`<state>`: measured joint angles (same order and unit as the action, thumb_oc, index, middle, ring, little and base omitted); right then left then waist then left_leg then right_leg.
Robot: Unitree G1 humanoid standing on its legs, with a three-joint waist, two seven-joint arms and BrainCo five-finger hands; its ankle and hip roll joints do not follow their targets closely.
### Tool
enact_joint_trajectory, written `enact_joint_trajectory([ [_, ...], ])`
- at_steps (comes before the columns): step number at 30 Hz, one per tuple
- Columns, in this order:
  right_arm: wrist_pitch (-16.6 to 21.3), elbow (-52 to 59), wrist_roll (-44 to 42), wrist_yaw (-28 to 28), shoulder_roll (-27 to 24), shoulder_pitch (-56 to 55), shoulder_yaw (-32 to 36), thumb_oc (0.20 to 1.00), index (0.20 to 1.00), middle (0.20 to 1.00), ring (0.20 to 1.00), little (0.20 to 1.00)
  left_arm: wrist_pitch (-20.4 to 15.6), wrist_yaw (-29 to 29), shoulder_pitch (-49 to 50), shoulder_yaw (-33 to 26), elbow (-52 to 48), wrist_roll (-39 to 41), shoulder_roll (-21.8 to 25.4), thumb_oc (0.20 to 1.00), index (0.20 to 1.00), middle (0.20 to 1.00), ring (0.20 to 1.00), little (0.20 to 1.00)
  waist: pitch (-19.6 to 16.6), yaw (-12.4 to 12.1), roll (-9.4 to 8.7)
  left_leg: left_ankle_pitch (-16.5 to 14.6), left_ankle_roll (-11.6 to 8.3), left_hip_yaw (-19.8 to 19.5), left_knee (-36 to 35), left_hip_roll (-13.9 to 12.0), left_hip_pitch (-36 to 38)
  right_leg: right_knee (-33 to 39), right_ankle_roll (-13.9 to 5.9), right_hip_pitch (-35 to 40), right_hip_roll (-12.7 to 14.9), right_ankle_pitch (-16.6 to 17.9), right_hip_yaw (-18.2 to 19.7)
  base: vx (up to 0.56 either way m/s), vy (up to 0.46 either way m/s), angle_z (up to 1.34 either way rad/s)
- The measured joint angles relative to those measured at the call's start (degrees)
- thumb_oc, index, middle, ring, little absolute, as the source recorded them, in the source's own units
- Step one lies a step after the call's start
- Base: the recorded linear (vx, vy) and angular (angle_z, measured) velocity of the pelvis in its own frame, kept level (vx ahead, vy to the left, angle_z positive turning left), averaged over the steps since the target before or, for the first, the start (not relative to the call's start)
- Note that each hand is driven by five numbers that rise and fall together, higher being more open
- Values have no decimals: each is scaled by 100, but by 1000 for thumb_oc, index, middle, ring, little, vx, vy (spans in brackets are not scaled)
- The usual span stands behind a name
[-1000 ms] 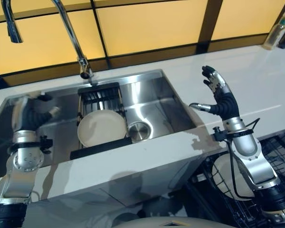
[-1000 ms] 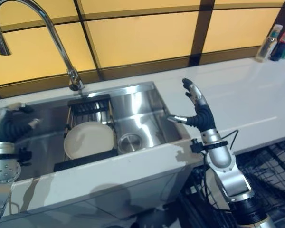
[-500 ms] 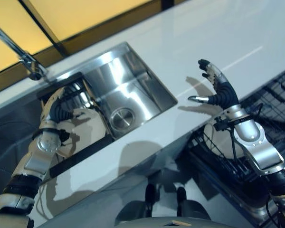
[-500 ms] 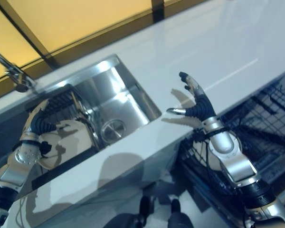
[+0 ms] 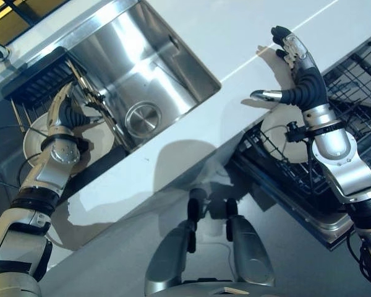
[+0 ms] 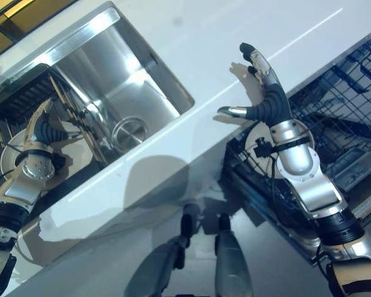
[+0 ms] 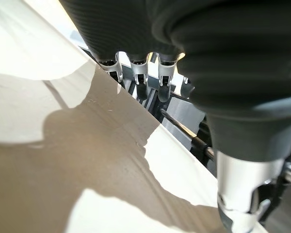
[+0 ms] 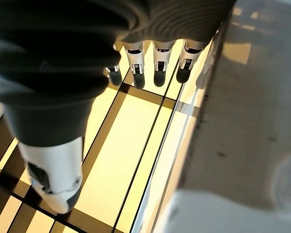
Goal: Pick up plates and place into dishwasher.
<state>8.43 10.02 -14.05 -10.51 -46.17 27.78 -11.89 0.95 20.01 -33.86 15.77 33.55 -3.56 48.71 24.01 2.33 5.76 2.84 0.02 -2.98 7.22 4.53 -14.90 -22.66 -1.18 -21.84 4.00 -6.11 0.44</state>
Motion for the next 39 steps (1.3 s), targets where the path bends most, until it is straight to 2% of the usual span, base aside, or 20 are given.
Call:
enact_joint_trajectory([
  [3, 0, 93, 52, 6, -2, -16, 5, 1000, 1000, 1000, 1000, 1000, 10, -294, -96, -9, 136, 3, 133, 1000, 1000, 1000, 1000, 1000, 4, 13, -4, -7, 3, 13, 50, 1, -94, -58, 4, -92, 8, 0, -2, -26, 36, 1],
  [7, 1, 131, 108, 35, -5, -51, 5, 1000, 1000, 1000, 1000, 1000, 196, -810, -130, -33, 194, -8, 286, 1000, 1000, 1000, 1000, 1000, 4, 53, 1, 10, 3, 54, 41, -4, -71, -56, 12, -77, 14, 5, -3, 11, 83, -1],
  [10, -8, 130, 107, 190, -56, -54, 4, 1000, 1000, 1000, 1000, 1000, 258, -1159, -103, -78, 384, -93, 334, 1000, 1000, 1000, 1000, 1000, 30, 128, 56, 31, 32, 68, -5, 11, 44, -58, 36, 29, 38, 22, -8, 28, 151, 1],
  [13, -12, 155, 95, 355, -270, -43, 8, 1000, 1000, 1000, 1000, 1000, 600, -1453, -96, 23, 589, -868, 427, 1000, 1000, 1000, 1000, 1000, 67, 158, 159, 48, 55, 112, -84, 28, 165, -56, 22, 92, 49, 14, 54, -20, 137, -9],
  [15, -13, 185, 84, 449, -443, 49, 2, 1000, 1000, 1000, 1000, 1000, 841, -1680, -107, 310, 790, -1471, 587, 1000, 1000, 1000, 1000, 1000, 105, 191, 253, 51, 58, 122, -92, 34, 168, -80, 16, 77, 54, 7, 69, -23, 117, -3],
  [19, -43, 175, 33, 621, -446, 142, -5, 1000, 1000, 1000, 1000, 1000, 1119, -2319, -50, 645, 883, -2197, 813, 1000, 1000, 1000, 1000, 1000, 110, 219, 324, 67, 40, 130, -152, 40, 240, -161, 40, 60, 64, -62, 78, 3, 99, 1],
  [24, -166, 182, 33, 840, -470, 262, -13, 1000, 1000, 1000, 1000, 1000, 1153, -3144, -125, 914, 1068, -2319, 941, 1000, 1000, 1000, 1000, 1000, 81, 362, 514, 112, 52, 157, -277, 59, 351, -173, 29, 89, 83, -88, 104, 40, 121, -3],
  [28, -366, 207, 33, 974, -513, 380, -55, 1000, 1000, 1000, 1000, 1000, 1060, -3534, -170, 1075, 1444, -2442, 940, 1000, 1000, 1000, 1000, 1000, 91, 459, 626, 127, 66, 269, -373, 76, 503, -248, 13, 121, 89, -135, 196, 33, 92, -11],
  [35, -422, 247, 35, 1131, -643, 359, -3, 1000, 1000, 1000, 1000, 1000, 730, -3634, -145, 1180, 1695, -2415, 940, 1000, 1000, 1000, 1000, 1000, 59, 533, 766, 130, 59, 293, -404, 77, 568, -324, 32, 119, 82, -182, 225, 32, 35, -2],
  [39, -480, 250, 36, 1273, -648, 337, 50, 1000, 1000, 1000, 1000, 1000, 528, -3631, -97, 1065, 1698, -1922, 900, 1000, 1000, 1000, 1000, 1000, 25, 537, 815, 137, 49, 293, -425, 77, 596, -355, 42, 123, 82, -199, 227, 10, 9, 0],
])
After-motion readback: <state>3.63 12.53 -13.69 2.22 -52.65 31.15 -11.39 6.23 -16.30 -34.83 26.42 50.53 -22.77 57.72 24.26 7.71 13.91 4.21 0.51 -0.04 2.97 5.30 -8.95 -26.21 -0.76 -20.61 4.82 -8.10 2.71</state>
